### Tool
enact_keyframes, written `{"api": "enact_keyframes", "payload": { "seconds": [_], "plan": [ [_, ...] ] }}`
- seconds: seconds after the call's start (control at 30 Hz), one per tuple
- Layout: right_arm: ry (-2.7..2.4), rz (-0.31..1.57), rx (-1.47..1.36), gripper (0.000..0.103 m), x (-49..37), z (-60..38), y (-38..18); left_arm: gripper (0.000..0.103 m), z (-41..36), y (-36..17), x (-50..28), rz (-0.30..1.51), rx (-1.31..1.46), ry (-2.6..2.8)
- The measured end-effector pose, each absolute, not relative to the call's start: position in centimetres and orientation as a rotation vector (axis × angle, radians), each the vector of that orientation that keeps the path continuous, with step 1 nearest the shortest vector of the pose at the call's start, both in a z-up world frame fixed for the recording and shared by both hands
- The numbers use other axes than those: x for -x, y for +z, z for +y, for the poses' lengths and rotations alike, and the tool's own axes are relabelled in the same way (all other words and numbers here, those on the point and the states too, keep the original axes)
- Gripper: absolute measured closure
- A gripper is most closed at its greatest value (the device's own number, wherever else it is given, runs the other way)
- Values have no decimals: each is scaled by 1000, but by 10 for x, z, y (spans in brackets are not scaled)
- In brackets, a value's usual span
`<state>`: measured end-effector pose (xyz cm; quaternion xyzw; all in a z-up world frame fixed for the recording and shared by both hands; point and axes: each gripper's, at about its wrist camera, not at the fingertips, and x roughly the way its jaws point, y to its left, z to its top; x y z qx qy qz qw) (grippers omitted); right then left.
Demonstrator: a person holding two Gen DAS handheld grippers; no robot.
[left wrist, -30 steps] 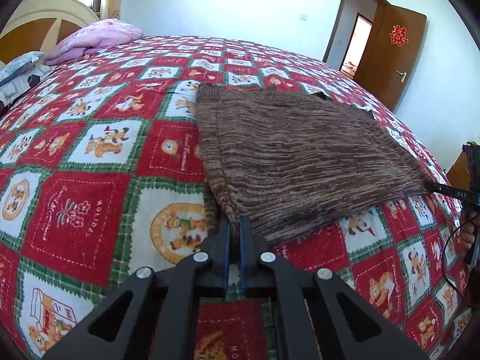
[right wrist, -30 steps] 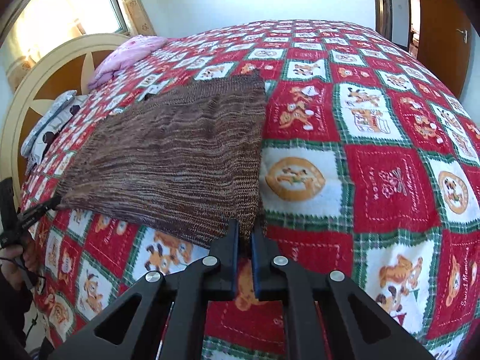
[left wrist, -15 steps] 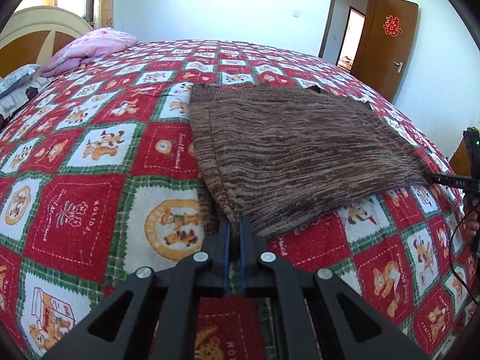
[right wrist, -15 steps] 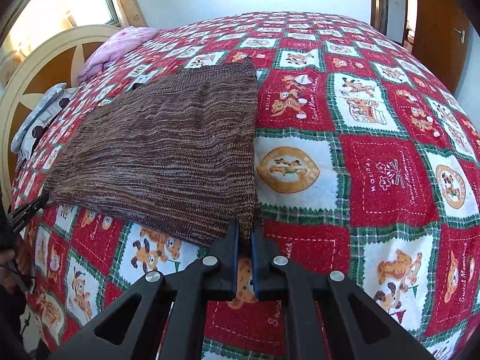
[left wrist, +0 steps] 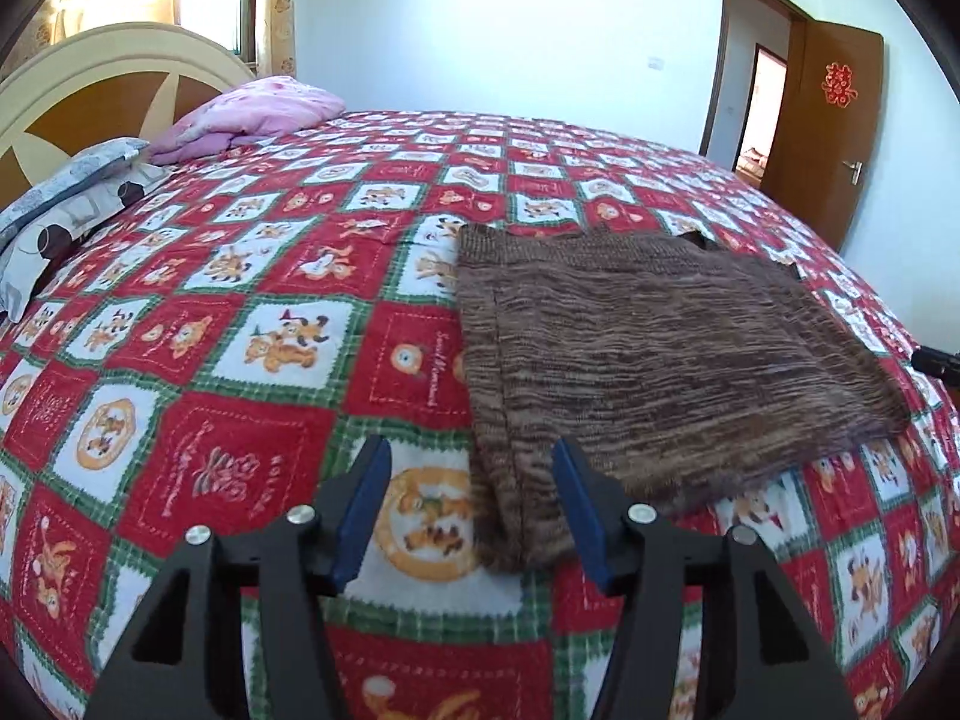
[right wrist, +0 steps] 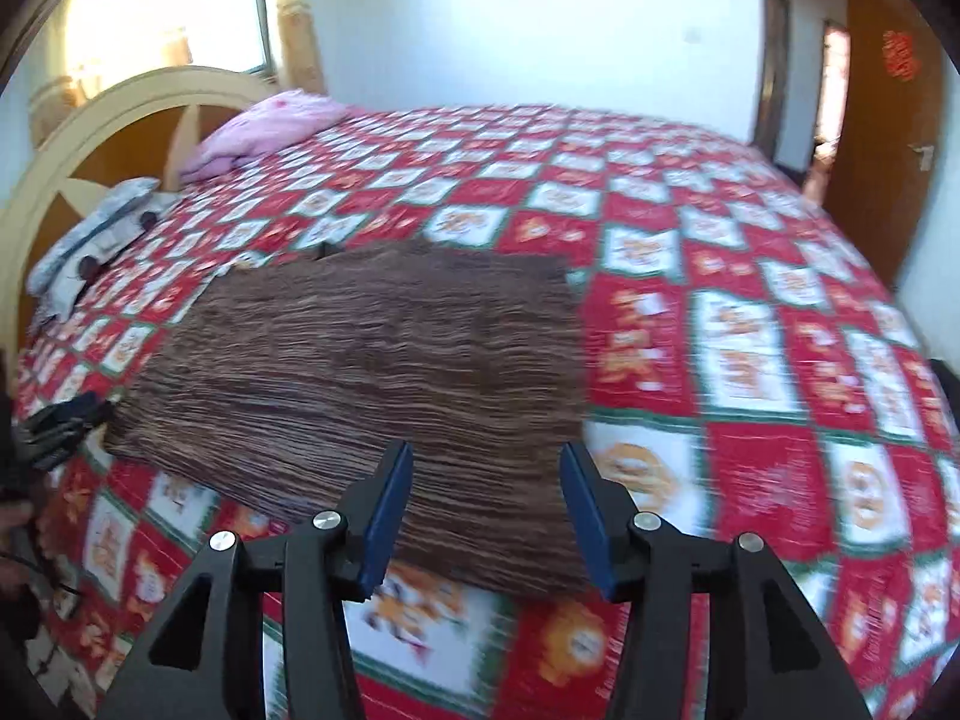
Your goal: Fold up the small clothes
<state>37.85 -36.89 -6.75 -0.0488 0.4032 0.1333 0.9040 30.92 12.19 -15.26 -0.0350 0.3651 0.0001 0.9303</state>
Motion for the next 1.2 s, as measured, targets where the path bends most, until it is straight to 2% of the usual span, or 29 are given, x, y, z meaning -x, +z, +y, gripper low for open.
{"api": "enact_keyframes", "payload": {
  "seconds": [0.07,0.1,0.13,0.17,0.3,0.43,0.53,0.67,0.77,0.8,0.83,0.87,1.2],
  "plan": [
    [251,901,114,52,-392,-365,-86,41,117,-158,-314,768,56,14],
    [230,960,129,66,-396,-366,-100,41,115,-159,-315,772,50,22],
    [219,1010,136,75,-397,-367,-110,41,115,-160,-313,774,45,30],
    [218,1056,138,76,-395,-370,-119,41,114,-161,-311,780,39,37],
    [248,1057,174,76,-364,-377,-122,29,115,-167,-300,769,-1,47],
    [264,1022,196,76,-356,-379,-116,28,118,-173,-301,779,27,34],
    [277,951,101,74,-356,-390,-102,28,113,-173,-302,775,8,38],
    [228,882,23,61,-361,-403,-90,24,114,-174,-298,764,14,33],
    [210,927,-17,61,-375,-410,-100,24,116,-175,-299,769,39,27],
    [219,954,-18,67,-377,-409,-105,24,117,-175,-300,770,43,26],
    [224,966,-14,78,-375,-409,-108,24,117,-175,-299,769,44,25],
    [227,972,-9,97,-373,-409,-111,24,117,-174,-298,765,46,27],
    [223,1003,53,98,-357,-416,-117,23,139,-167,-292,758,127,50]
  ]
}}
